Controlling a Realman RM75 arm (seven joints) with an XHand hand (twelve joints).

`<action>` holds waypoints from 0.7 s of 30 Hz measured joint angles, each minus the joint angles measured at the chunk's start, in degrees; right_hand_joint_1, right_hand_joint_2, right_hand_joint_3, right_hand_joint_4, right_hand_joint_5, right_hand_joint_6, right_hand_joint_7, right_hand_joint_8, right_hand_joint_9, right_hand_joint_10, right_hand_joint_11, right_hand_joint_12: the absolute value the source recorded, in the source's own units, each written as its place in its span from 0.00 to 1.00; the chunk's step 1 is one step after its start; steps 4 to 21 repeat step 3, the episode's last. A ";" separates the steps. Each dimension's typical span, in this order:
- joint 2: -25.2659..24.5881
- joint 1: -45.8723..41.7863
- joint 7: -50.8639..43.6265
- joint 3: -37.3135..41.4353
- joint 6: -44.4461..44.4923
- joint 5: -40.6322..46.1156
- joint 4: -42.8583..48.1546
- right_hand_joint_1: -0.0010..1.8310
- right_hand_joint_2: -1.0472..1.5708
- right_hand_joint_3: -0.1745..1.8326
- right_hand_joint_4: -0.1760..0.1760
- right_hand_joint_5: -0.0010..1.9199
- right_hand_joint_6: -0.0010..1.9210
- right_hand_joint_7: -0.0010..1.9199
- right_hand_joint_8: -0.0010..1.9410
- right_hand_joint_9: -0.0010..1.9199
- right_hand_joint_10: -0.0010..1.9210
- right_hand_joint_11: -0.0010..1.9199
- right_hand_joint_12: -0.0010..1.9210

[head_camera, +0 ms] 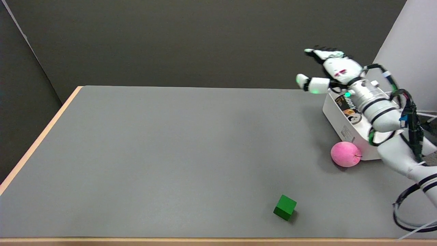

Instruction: Place the black can into the white box.

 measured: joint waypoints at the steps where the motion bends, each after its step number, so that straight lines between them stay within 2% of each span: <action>1: -0.34 0.11 0.29 -0.69 1.25 1.74 0.10 0.04 0.65 0.59 0.67 0.07 0.20 0.12 0.16 0.08 0.33 0.00 0.53; 3: -1.12 0.46 0.92 -2.88 4.27 6.25 0.19 0.04 0.65 0.58 0.68 0.08 0.21 0.13 0.17 0.10 0.34 0.00 0.55; 21: -1.12 0.46 0.92 -2.88 4.27 6.25 0.19 0.04 0.65 0.58 0.68 0.08 0.21 0.13 0.17 0.10 0.34 0.00 0.55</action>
